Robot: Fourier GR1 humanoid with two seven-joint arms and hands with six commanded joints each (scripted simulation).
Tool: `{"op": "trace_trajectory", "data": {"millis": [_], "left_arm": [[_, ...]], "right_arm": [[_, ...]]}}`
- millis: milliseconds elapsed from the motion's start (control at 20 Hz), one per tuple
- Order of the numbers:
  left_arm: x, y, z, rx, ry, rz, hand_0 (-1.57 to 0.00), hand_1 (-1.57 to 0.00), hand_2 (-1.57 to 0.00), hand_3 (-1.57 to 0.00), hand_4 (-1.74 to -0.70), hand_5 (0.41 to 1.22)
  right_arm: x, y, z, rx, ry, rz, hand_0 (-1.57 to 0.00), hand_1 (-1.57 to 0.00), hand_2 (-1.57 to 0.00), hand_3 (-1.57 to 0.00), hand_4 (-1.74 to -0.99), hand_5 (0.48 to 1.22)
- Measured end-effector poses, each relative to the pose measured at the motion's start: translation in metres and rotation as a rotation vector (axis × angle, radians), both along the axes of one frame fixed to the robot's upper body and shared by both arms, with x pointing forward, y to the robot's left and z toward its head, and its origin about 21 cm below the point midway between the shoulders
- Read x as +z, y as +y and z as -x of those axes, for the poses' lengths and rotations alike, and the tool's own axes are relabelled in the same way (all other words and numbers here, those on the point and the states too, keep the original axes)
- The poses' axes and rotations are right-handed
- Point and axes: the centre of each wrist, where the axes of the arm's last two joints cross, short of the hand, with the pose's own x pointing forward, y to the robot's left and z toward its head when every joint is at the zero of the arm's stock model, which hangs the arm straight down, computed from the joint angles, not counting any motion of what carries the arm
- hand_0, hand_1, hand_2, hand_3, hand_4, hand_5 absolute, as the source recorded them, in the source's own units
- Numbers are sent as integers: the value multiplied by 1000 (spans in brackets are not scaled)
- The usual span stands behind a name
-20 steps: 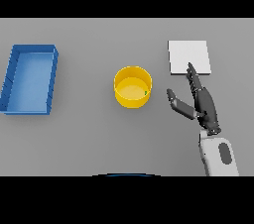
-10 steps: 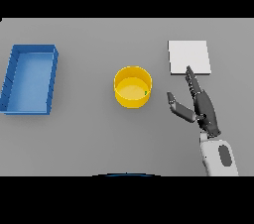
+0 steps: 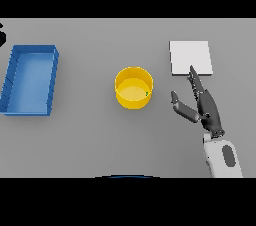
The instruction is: Pick up the red beaker and tilt it to pour out 1 green nut into yellow bowl. Pick up the yellow bowl and place it on the metallic measuring scale.
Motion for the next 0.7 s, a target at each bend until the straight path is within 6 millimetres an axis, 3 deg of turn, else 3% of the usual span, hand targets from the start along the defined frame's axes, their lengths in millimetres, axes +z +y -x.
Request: {"op": "trace_trajectory", "data": {"millis": [100,250,300,400,500,600,700], "left_arm": [[-12,-3,11,-12,16,15,-1571,-1571,-1571,-1442,-1588,962],[-14,-9,26,-53,45,35,-1571,-1571,-1571,-935,-1253,810],[-16,-12,28,-63,54,50,-1571,-1520,-1410,-852,-1135,779],[-12,-9,36,-121,50,117,-1227,-1038,-934,-580,-974,735],[-5,-11,41,-175,54,151,-785,-664,-597,-371,-883,701],[-1,-11,42,-193,88,140,-502,-425,-382,-237,-830,678],[-3,-12,43,-206,115,122,-321,-271,-244,-151,-794,659]], "right_arm": [[0,0,3,-1,-17,0,1,1,1,1,-1326,728],[-1,3,0,0,-16,8,1,1,1,1,-1327,730],[-1,2,-1,-4,-14,8,1,1,1,1,-1325,731],[0,0,0,-10,-16,16,1,1,1,1,-1320,729],[2,2,0,-3,-30,7,1,1,1,1,-1320,726],[-1,2,2,-2,-17,6,1,1,1,1,-1318,725],[-1,0,2,-7,-11,9,1,1,1,1,-1315,724]]}}
